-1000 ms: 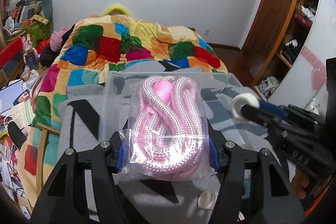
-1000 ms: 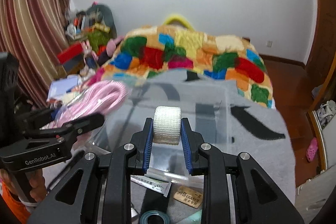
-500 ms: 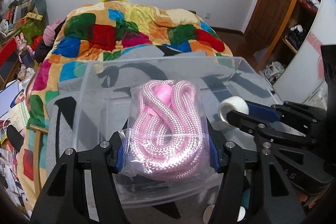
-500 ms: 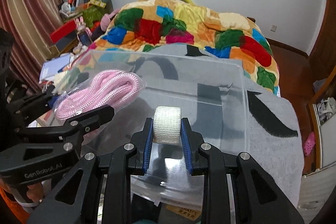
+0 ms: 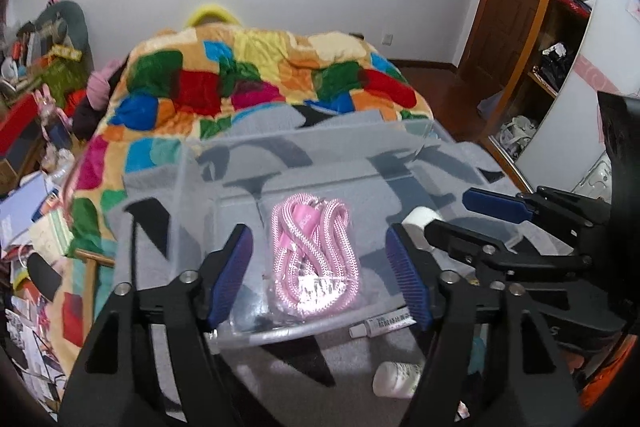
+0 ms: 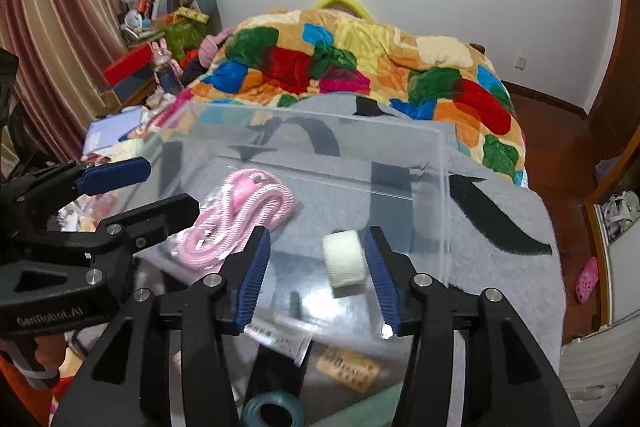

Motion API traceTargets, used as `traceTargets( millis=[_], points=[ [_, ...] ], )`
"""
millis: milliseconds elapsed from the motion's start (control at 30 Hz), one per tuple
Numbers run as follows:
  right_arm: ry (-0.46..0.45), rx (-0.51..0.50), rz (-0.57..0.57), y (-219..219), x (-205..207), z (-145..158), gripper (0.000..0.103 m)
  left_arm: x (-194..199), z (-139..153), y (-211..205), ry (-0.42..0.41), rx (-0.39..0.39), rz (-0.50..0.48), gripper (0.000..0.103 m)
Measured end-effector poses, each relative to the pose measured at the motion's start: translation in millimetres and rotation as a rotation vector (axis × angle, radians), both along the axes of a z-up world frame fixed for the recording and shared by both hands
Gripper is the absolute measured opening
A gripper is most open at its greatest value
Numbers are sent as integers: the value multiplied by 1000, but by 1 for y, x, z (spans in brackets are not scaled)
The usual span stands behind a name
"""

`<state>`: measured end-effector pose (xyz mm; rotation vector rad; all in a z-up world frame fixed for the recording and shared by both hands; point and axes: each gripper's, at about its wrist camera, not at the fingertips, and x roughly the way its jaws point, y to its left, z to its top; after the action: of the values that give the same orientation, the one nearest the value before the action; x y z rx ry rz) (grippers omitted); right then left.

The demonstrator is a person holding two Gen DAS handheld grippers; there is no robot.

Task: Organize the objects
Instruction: 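Carry pink rope bag into the box with left tool while right tool drops tape, then grasp the braided cord with left tool while right tool grasps mint-green bottle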

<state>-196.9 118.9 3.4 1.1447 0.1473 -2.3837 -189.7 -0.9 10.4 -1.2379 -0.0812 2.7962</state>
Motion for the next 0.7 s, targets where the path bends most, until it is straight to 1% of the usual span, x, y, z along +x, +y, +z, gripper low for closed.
traceTargets(
  millis=[133, 167, 200, 233, 333, 400, 533, 700],
  points=[
    [40, -48, -1, 13, 21, 19, 58, 17, 14, 2, 48, -12, 3, 88],
    [51, -57, -4, 16, 26, 23, 62, 22, 17, 4, 59, -12, -1, 91],
    [68, -65, -9, 21, 33, 28, 64, 27, 20, 5, 68, -12, -5, 91],
    [80, -63, -15, 23, 37, 30, 70, 32, 22, 6, 75, -13, -10, 91],
    [112, -63, -35, 35, 54, 36, 76, 50, 26, 8, 98, -10, -13, 97],
    [109, -77, -36, 43, 66, 36, 77, 60, 26, 9, 105, -7, -12, 98],
    [110, -79, -43, 58, 87, 32, 78, 77, 18, 10, 95, 11, -18, 98],
    [110, -53, -58, 68, 109, 19, 79, 94, -9, 15, 34, 33, -23, 98]
  ],
)
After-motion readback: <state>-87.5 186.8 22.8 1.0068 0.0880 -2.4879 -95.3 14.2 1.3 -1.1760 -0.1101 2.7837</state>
